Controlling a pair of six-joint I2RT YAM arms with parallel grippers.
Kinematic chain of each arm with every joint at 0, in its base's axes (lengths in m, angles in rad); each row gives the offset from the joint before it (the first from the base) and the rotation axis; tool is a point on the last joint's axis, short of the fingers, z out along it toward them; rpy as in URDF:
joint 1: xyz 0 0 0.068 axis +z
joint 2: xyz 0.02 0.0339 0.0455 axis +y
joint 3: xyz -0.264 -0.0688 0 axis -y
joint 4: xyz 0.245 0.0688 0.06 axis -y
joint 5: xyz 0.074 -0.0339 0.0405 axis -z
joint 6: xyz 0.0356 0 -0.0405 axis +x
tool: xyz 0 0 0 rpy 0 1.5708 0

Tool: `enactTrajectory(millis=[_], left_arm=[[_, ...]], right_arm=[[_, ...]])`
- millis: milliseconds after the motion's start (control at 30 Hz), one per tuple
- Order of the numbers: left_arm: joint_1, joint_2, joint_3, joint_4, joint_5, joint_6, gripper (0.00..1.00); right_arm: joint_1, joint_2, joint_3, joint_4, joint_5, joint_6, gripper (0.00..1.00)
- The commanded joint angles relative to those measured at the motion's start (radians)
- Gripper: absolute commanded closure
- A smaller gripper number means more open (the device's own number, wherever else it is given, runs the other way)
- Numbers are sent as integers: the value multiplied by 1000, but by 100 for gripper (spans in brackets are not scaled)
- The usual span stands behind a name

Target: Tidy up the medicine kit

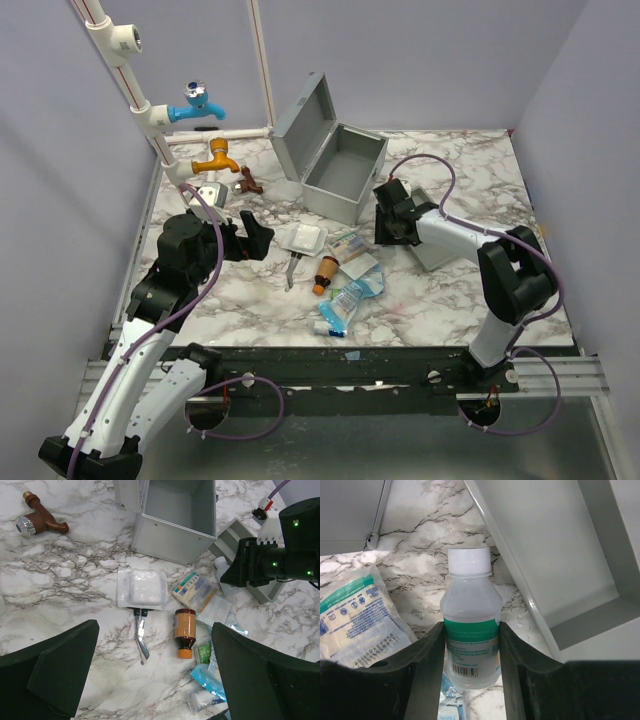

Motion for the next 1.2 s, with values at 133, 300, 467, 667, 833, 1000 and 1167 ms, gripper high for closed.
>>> enactTrajectory(millis=[133, 300, 467, 667, 833, 1000, 1167], left_arm=[[-6, -16, -11, -16, -23, 8, 1], [-6, -19, -10, -16, -23, 8, 1], [-6, -20, -11, -17, -25, 6, 2], [-11, -20, -11, -14, -23, 6, 2], [-19, 1, -11, -18, -18, 5, 2], [-36, 6, -10, -17, -12, 2, 1], [-62, 3, -8, -18, -12, 4, 2]], right_arm=[[-2, -66, 32, -112, 9, 2, 88], [-2, -106, 59, -141, 22, -5, 90], [-3, -137, 94, -162, 48, -30, 90], [-2, -125, 136, -158, 125, -73, 90], [-2, -67, 179, -124, 225, -154, 90], [-2, -43, 165, -48, 261, -293, 90], [-5, -39, 113, 61, 272, -415, 91]])
